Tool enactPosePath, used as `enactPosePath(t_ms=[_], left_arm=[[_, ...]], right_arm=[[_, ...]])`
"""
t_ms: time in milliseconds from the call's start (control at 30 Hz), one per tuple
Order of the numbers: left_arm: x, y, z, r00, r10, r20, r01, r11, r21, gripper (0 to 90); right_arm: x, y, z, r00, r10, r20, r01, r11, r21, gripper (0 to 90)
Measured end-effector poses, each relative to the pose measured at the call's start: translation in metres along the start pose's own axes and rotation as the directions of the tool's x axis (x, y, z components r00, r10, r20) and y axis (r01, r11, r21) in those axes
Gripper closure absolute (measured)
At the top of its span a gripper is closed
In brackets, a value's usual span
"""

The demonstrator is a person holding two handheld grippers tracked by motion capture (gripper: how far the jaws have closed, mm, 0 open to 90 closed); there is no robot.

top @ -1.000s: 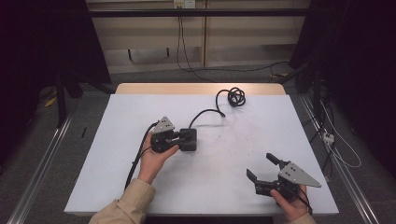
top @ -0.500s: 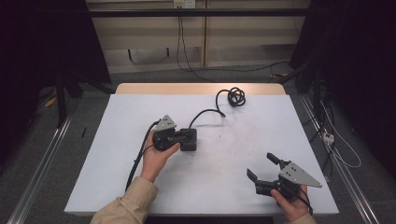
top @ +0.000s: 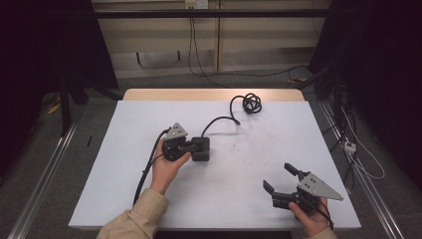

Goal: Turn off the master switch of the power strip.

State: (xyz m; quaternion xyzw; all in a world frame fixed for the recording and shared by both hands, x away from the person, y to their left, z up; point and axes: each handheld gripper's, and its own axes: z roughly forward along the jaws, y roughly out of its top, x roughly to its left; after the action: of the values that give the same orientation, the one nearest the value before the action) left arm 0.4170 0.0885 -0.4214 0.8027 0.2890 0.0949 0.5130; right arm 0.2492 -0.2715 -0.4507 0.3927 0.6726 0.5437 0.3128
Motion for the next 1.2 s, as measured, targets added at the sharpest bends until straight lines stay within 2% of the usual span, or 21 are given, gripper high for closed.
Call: enactPosePath(t_ms=[400,700,1067,1200], left_arm=[[0.0021,-0.0013,-0.0008,0.9995,-0.006,-0.03,0.007,0.9998,0.018,90.0],[0.0037,-0.0033,0.0004,0.9993,-0.018,-0.033,0.019,0.9994,0.03,90.0],[0.0036,-0.0032,0.0011,0.9992,-0.017,-0.037,0.018,0.9992,0.037,90.0],[0.0027,-0.0029,0.0012,0.9991,-0.003,-0.041,0.005,0.9991,0.042,90.0]], right_arm=[[0.0,0.0,0.0001,1.0,0.0,0.0,0.0,1.0,0.0,6.7],[0.0,-0.0002,0.0002,1.0,-0.001,0.0,0.001,1.0,0.0,6.7],[-0.0001,0.0,-0.0002,1.0,0.001,0.0,-0.001,1.0,0.001,6.7],[0.0001,0.0,-0.0003,1.0,-0.001,-0.002,0.001,1.0,0.0,6.7]])
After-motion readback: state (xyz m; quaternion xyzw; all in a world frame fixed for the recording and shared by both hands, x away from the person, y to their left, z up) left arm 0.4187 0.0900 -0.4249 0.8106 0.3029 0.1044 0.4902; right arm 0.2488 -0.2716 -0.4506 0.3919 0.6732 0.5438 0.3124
